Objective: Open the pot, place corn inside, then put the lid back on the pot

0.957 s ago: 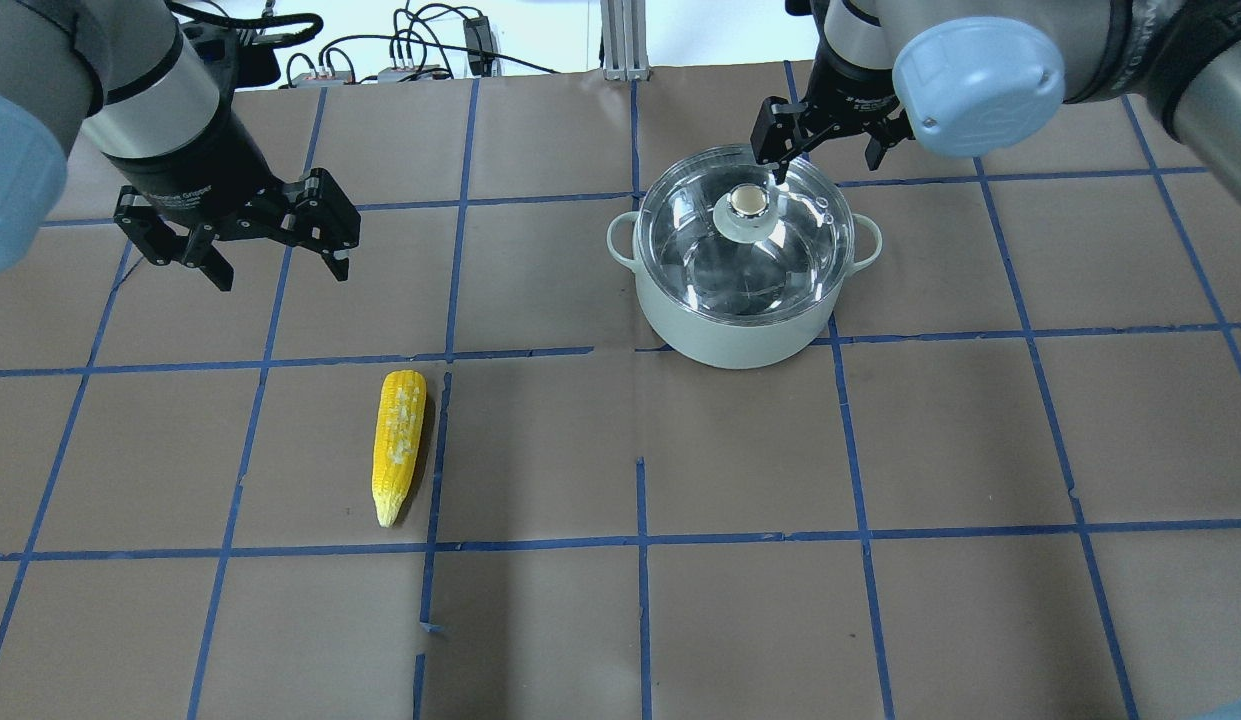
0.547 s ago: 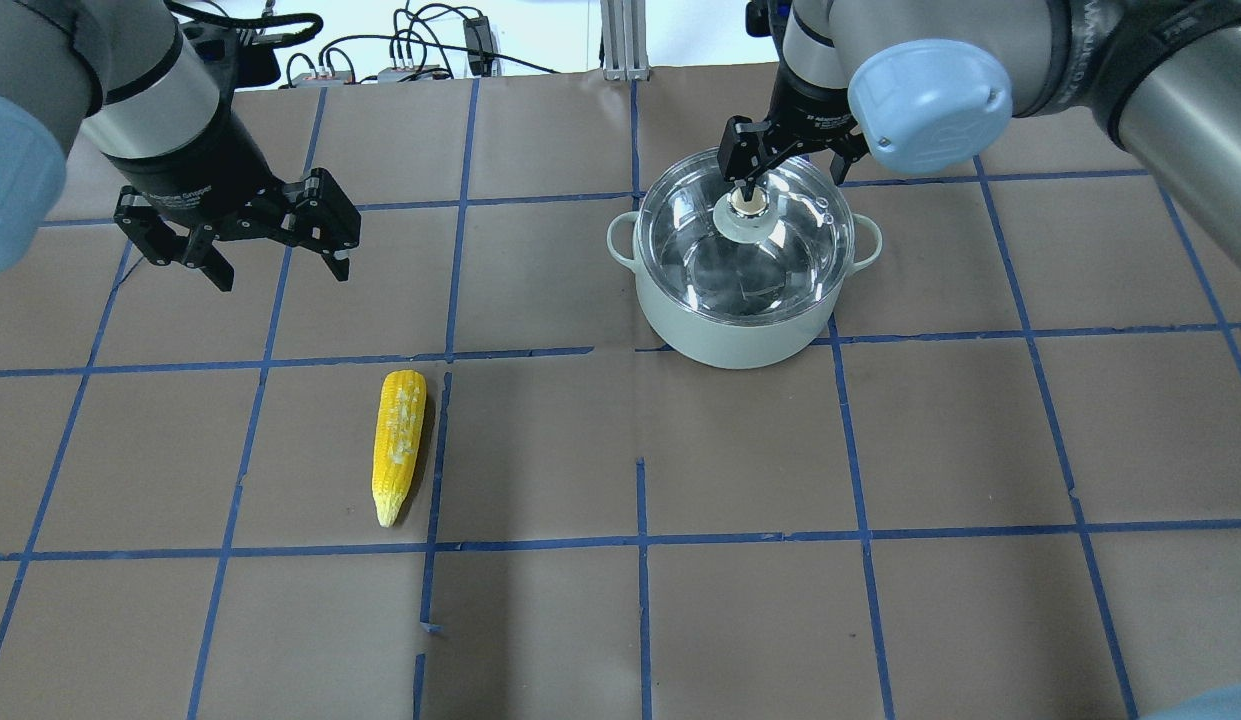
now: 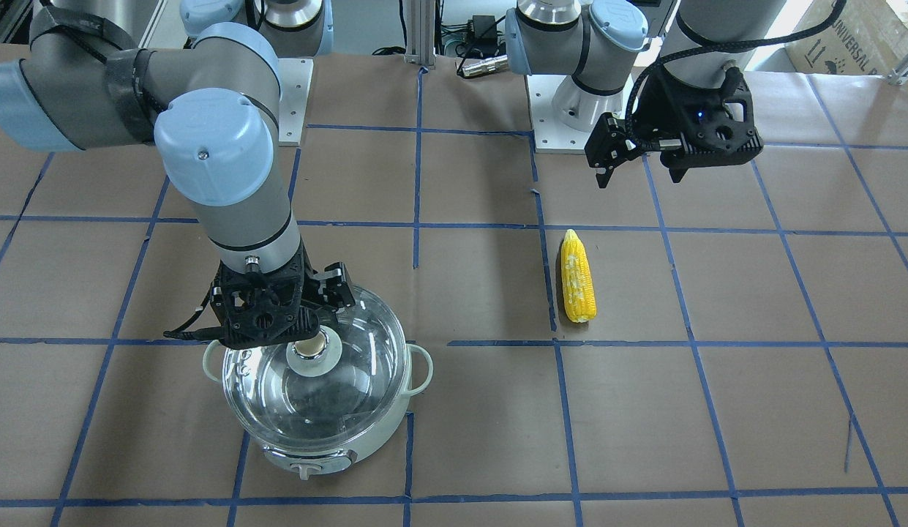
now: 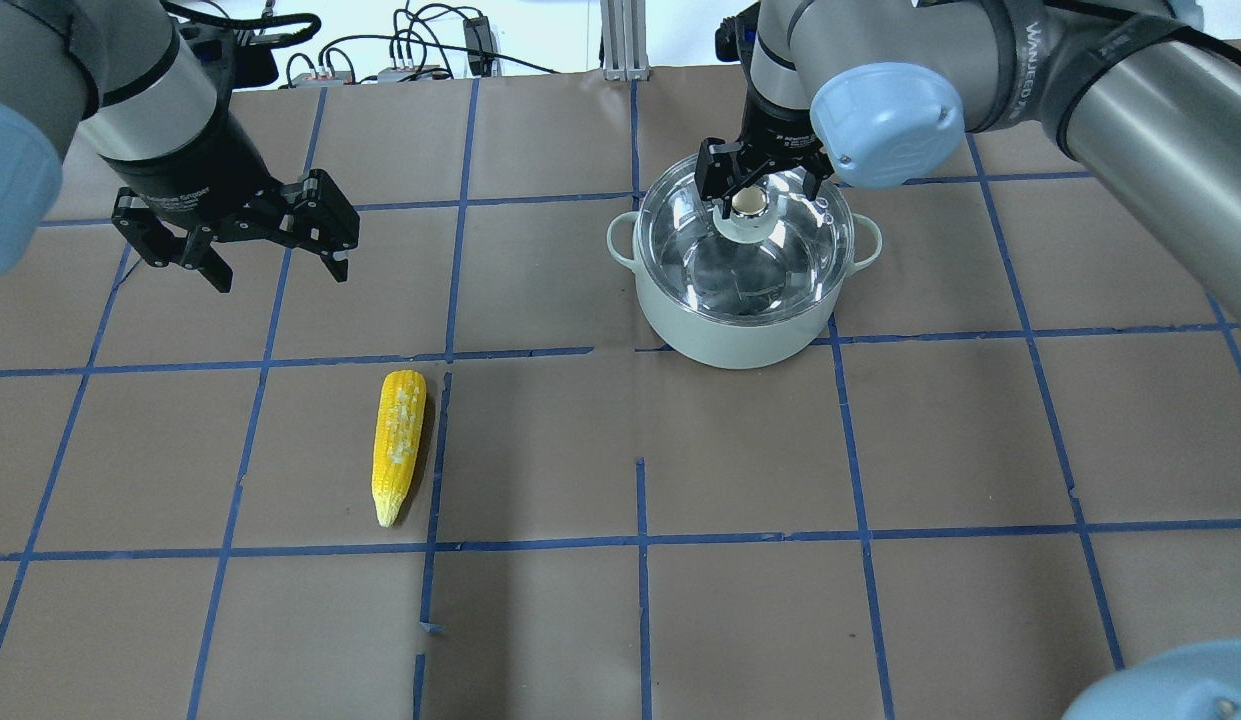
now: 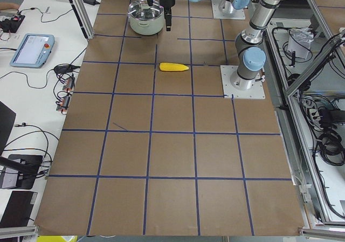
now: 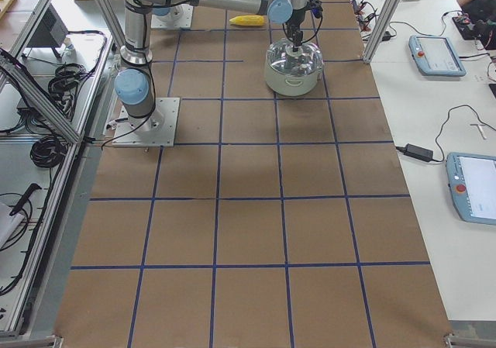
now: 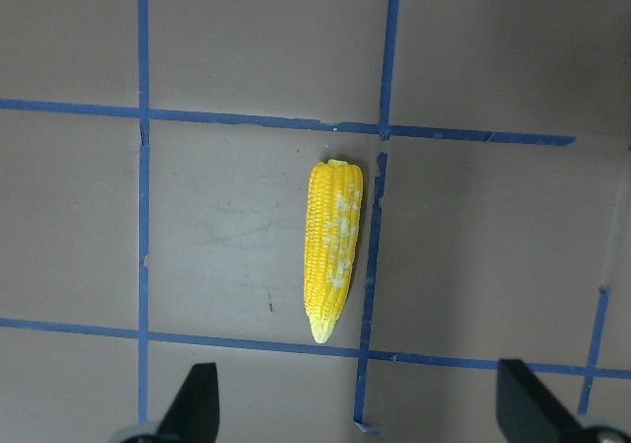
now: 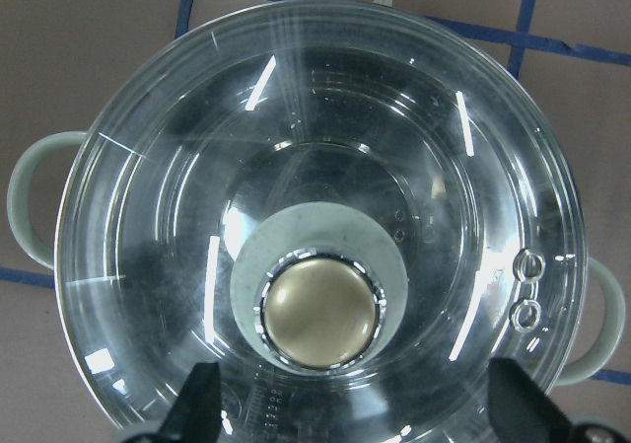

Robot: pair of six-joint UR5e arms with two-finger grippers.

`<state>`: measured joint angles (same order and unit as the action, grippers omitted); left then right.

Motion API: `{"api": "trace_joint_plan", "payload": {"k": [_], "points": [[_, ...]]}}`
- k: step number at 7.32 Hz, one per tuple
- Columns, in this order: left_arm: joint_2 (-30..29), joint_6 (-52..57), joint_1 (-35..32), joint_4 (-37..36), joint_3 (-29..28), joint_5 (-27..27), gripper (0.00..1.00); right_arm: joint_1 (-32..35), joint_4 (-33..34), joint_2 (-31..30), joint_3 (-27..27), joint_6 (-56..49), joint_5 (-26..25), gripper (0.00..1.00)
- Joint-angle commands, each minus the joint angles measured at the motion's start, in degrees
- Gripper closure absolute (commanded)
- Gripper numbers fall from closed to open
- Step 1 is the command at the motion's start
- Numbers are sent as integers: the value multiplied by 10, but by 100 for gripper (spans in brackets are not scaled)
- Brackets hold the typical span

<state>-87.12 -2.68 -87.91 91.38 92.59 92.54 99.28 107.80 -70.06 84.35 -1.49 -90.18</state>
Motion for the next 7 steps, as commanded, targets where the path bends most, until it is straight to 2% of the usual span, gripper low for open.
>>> {"api": "trace_joint_plan", "payload": {"k": [1,5,7], "points": [[3,2,-2,3,1,4,0,0,2,11,-3,-1,-1,6],[-3,2,0,3,5,6,0,0,9,31,-11,-3,-1,9],[-2,4,0,0,13,7,0,1,9,31,-11,-3,-2,24]]}}
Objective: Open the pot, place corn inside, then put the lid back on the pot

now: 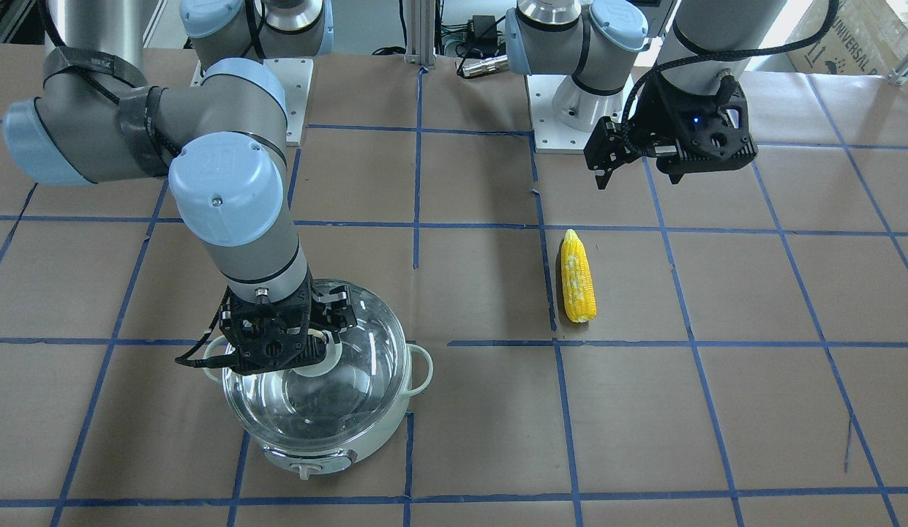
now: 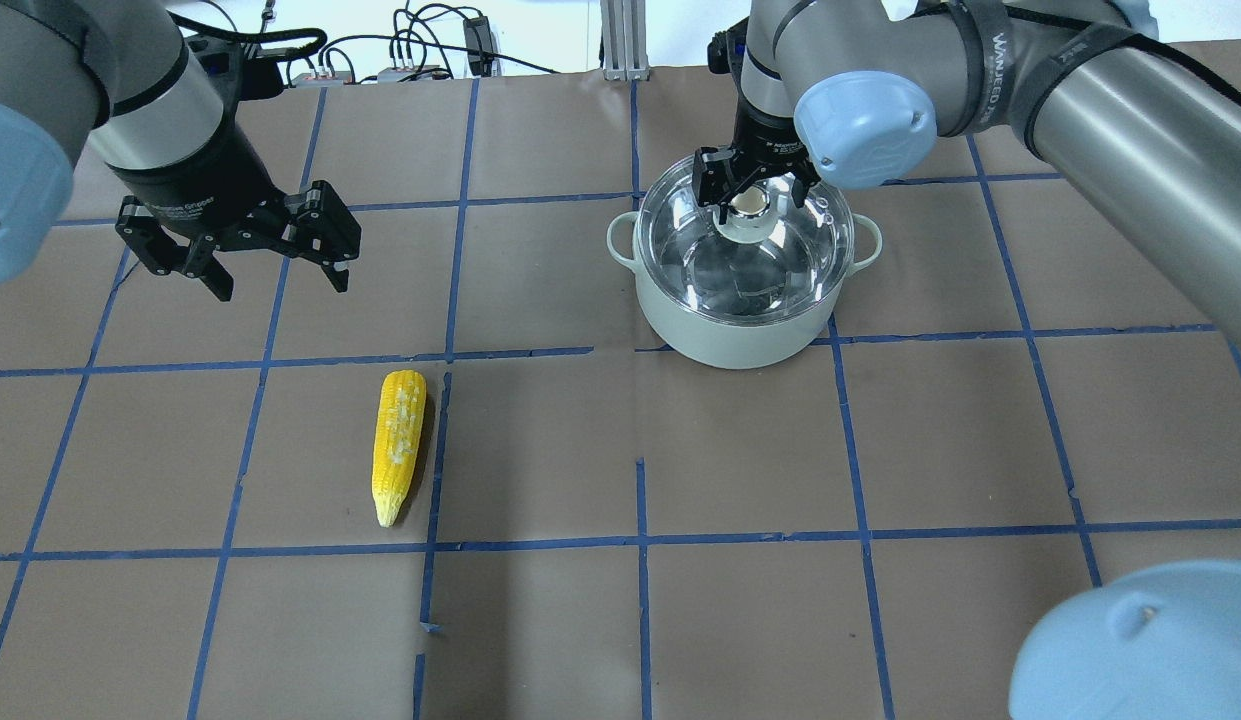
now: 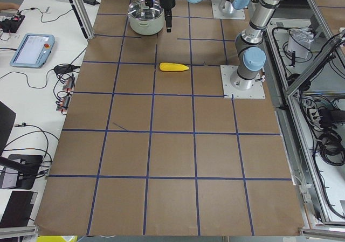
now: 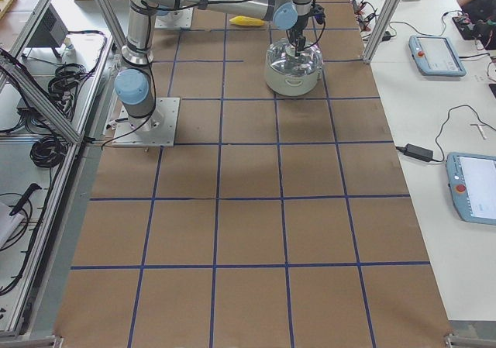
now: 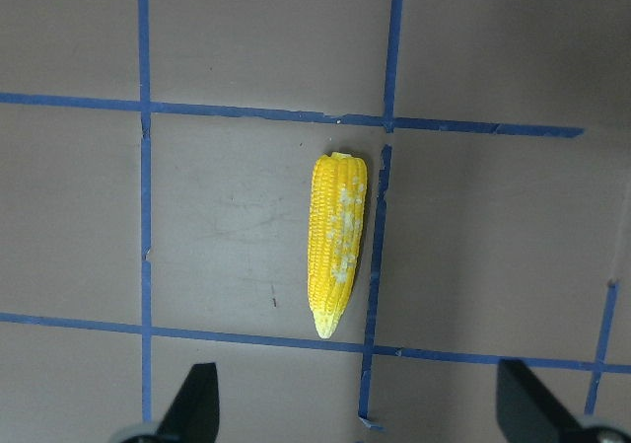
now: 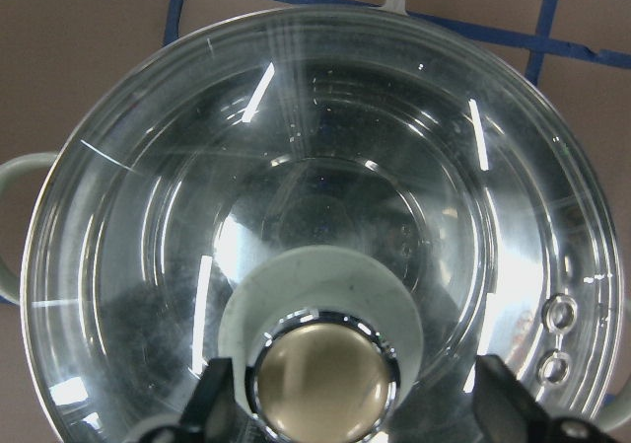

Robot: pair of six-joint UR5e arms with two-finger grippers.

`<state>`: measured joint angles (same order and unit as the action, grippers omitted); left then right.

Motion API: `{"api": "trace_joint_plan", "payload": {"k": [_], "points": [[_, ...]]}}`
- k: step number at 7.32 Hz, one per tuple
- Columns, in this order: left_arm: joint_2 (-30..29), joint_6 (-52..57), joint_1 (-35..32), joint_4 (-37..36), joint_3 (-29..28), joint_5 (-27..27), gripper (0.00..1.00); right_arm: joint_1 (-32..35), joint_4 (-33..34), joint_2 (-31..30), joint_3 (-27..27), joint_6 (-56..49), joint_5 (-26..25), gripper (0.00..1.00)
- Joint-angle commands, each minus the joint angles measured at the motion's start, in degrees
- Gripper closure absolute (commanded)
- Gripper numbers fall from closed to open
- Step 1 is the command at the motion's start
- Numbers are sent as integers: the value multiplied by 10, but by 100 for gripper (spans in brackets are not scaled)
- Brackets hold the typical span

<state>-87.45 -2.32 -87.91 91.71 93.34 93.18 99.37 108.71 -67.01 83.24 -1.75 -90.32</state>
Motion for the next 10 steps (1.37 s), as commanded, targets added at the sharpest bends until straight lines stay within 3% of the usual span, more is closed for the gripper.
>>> {"api": "trace_joint_plan", "payload": {"k": [1,4,5,10], "points": [[4,1,1,0,6,1,0,0,0,0,0,2,0,29],[-11,9,10,-3,8,-8,0,11,0,0,0,4,0,33],[-26,40,12,-5,8,-6,0,11,0,0,0,4,1,19],[-78,55,34,-20,18,-6,0,11,13,2,-2,1,1,16]]}}
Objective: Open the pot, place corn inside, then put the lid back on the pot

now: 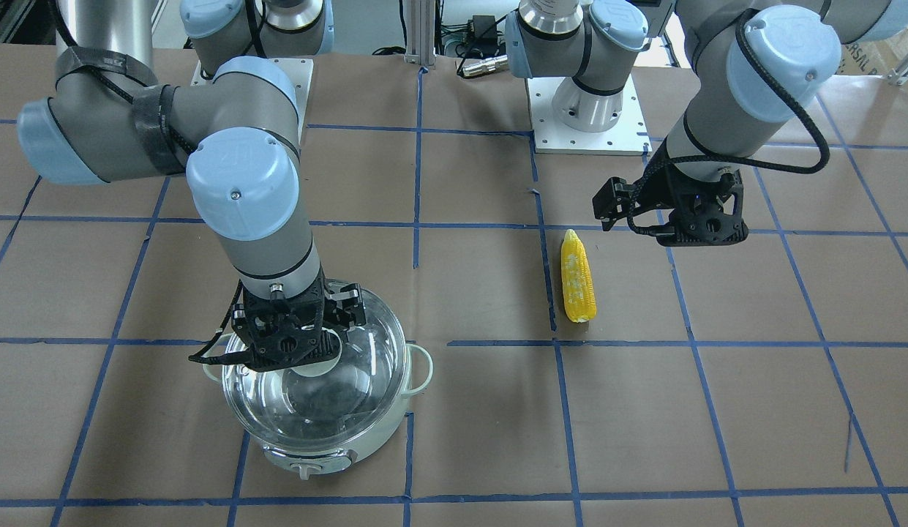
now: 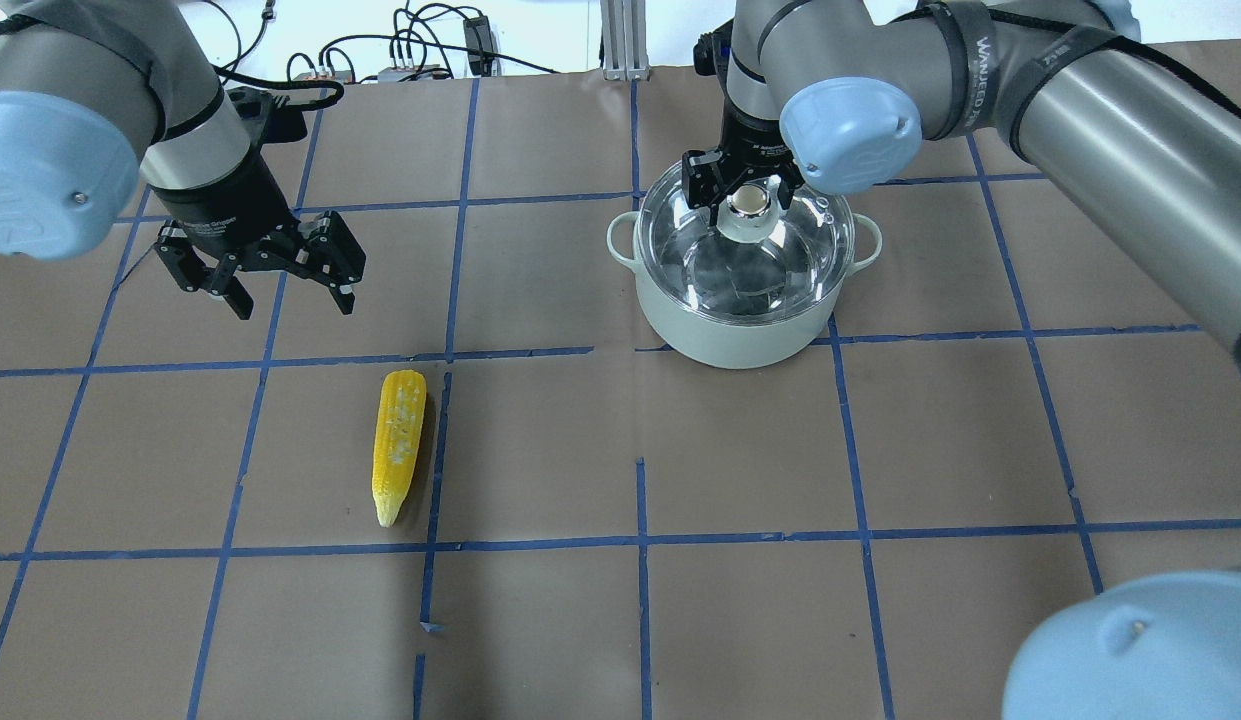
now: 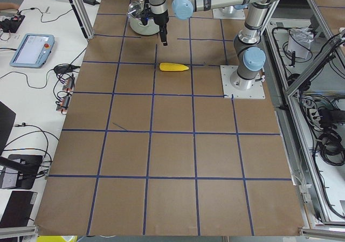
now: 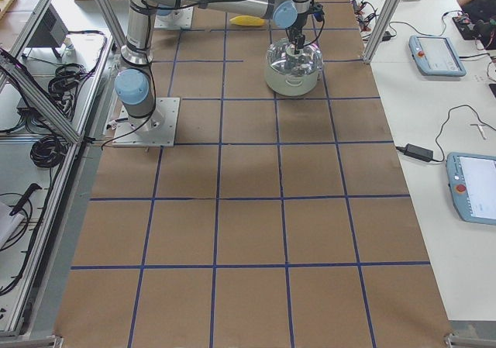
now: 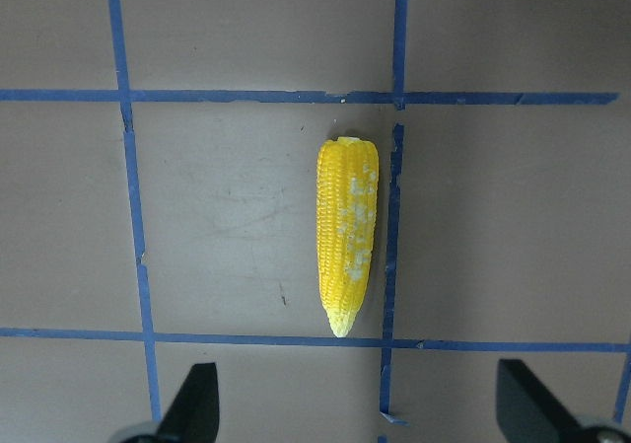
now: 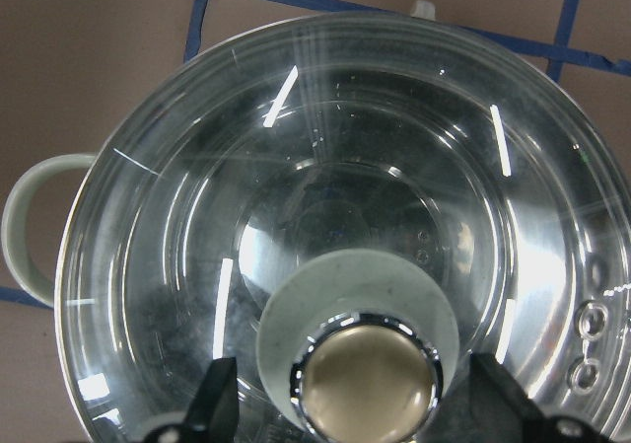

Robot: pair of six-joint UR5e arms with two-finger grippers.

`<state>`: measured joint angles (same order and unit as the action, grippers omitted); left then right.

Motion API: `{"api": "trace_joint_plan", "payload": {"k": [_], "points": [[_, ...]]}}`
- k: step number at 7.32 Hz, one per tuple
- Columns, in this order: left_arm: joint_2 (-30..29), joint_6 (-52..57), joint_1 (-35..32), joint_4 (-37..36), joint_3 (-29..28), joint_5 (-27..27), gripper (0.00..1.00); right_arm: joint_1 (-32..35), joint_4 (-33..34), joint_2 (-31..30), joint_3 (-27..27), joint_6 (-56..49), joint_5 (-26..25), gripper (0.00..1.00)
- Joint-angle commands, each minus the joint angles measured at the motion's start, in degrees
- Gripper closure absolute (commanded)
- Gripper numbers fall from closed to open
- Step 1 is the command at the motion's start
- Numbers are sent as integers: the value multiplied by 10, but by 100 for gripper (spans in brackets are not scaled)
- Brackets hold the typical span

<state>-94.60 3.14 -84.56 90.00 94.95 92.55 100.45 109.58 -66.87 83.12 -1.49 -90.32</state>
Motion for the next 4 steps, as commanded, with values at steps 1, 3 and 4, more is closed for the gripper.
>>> {"api": "trace_joint_plan", "payload": {"k": [1,3,4], "points": [[-8,1,2,-3,5,-1,0,0,5,1,-1,-2,1,16],[-15,17,4,-23,33,-1,0,0,5,11,-13,0,0,17],[-23,19,0,-52,64,-1,0,0,0,21,-27,0,-2,18]]}}
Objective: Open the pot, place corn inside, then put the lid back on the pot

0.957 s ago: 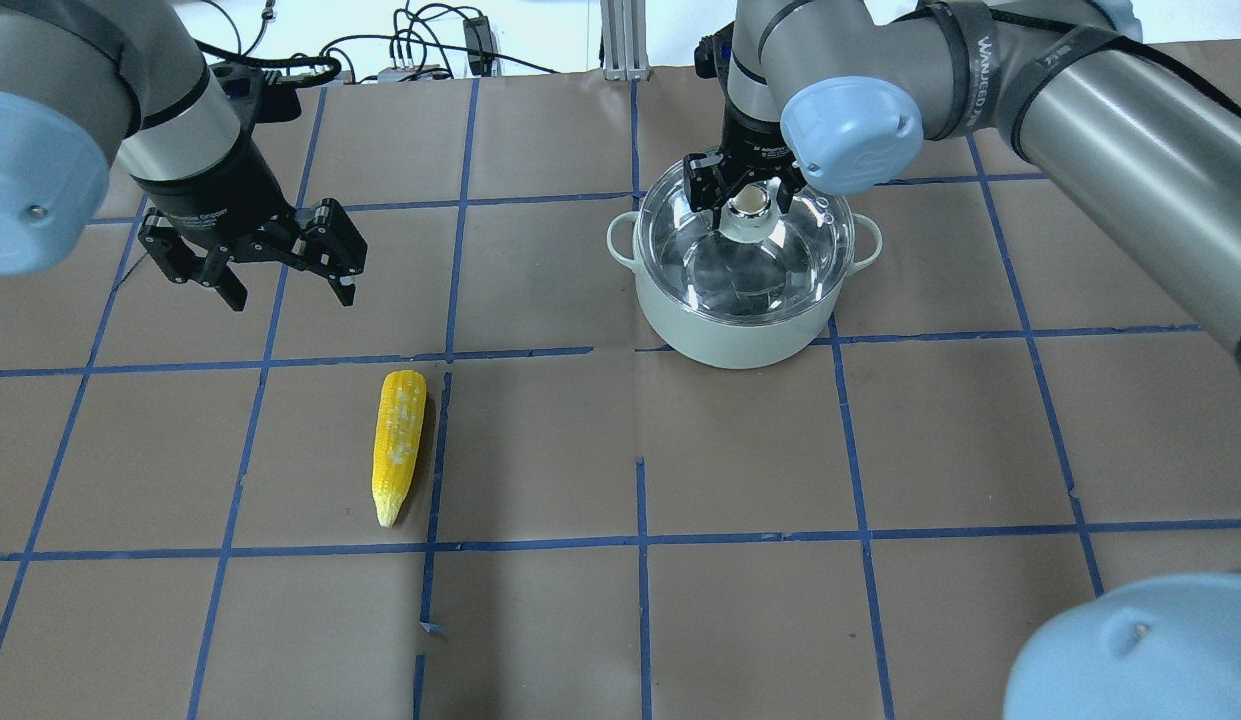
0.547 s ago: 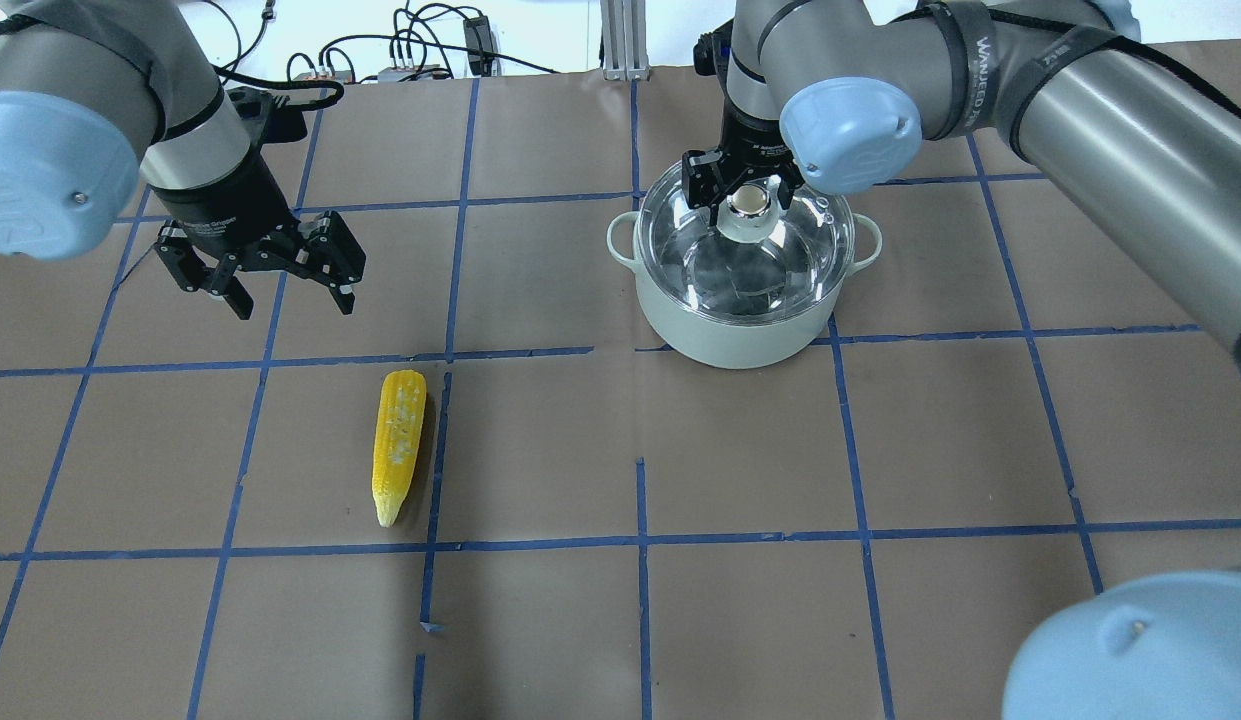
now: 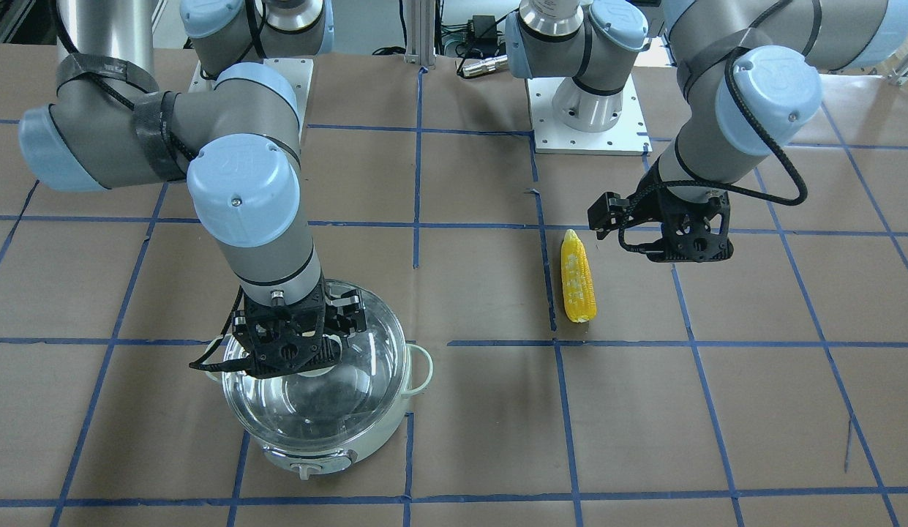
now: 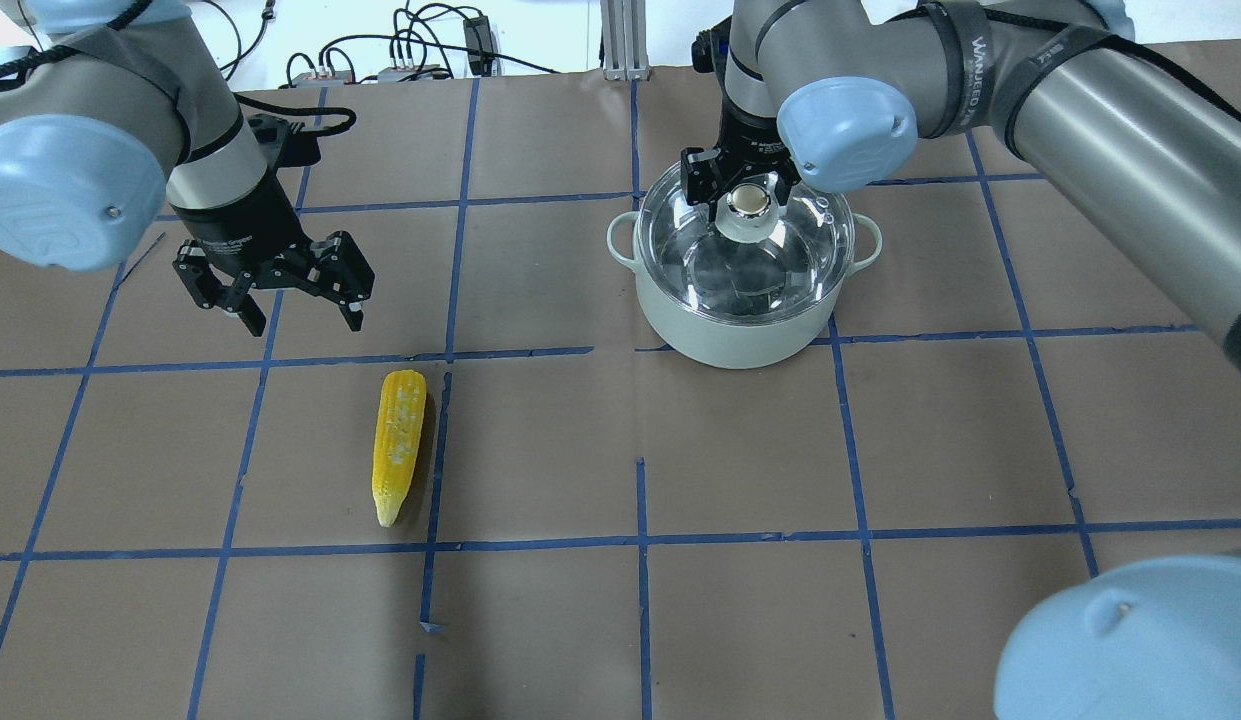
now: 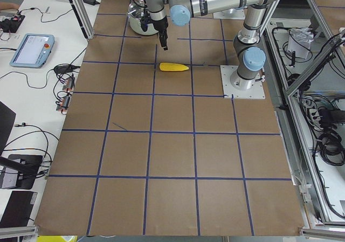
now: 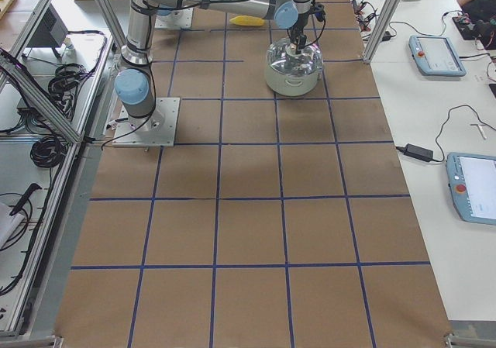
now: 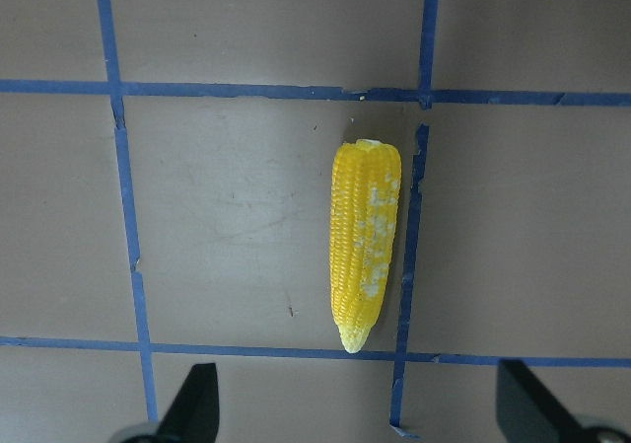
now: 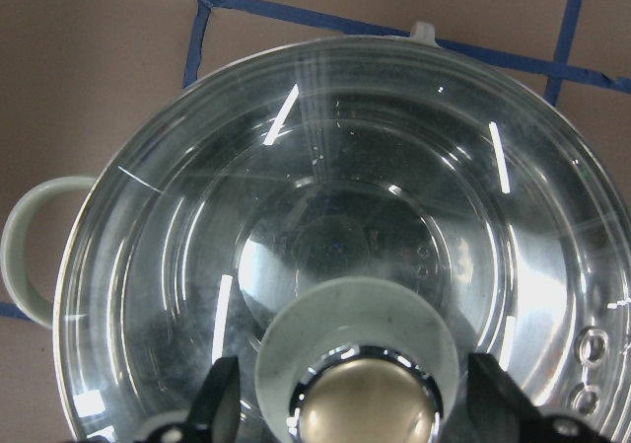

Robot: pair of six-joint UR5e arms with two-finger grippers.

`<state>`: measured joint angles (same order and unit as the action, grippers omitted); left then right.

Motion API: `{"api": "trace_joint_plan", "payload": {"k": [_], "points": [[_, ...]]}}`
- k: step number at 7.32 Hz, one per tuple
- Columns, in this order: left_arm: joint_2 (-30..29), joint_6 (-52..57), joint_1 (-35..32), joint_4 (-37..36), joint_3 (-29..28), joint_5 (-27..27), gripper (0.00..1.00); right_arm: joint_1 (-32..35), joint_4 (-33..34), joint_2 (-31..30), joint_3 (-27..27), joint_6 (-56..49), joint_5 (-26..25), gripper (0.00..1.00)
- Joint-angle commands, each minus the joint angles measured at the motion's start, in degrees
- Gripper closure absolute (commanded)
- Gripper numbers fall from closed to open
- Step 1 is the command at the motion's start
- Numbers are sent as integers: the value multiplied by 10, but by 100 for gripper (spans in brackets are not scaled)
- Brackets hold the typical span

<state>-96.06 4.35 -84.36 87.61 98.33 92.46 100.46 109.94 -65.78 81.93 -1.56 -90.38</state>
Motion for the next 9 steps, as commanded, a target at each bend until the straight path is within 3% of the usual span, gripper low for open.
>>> {"api": "trace_joint_plan", "payload": {"k": [1,2,5,6,9], "points": [[-9,8,1,-63,64,0,0,0,-7,11,-18,1,-4,19],[-9,7,0,-83,87,0,0,-1,-10,11,-14,2,-5,22],[-10,9,1,-100,121,0,0,0,-20,10,-11,2,-6,42],[-23,16,2,-142,125,0,0,0,-45,9,-23,2,-8,47],[-63,36,-1,-199,146,0,0,-2,-114,0,-60,2,-8,51]]}}
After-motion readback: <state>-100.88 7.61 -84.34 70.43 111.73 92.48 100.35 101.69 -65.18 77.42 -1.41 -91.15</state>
